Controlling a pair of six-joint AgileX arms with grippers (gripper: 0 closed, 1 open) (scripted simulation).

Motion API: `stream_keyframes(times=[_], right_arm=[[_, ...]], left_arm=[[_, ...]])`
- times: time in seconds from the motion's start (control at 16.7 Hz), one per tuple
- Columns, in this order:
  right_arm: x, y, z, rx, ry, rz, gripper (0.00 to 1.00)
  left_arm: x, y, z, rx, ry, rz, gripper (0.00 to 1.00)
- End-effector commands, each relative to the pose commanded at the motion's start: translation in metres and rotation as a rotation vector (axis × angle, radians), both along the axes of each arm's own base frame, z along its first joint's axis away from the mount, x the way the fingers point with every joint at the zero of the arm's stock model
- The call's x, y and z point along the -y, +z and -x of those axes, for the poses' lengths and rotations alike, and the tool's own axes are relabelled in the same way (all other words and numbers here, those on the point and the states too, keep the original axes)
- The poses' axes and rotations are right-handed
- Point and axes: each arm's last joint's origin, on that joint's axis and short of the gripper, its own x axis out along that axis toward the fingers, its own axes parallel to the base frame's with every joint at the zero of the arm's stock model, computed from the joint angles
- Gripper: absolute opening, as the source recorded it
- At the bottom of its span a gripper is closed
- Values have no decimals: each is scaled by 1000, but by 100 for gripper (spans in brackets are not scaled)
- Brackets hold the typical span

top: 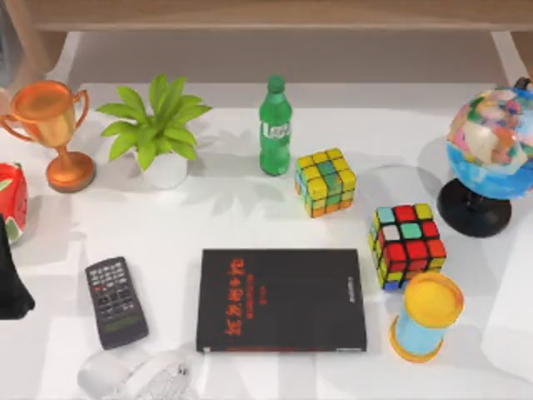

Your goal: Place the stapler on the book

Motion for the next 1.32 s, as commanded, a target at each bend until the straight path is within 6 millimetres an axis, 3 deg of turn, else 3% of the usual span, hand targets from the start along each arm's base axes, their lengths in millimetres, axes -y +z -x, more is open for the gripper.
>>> stream_keyframes(times=[0.36,1.14,1.32], right_arm=[[0,-4,-2,-2,-1,-1,100],[0,-4,-2,-2,-1,-1,2],[0,-4,-2,-2,-1,-1,0]], left_arm=[[0,0,0,0,0,0,100],[0,0,0,0,0,0,100],[0,0,0,0,0,0,100]])
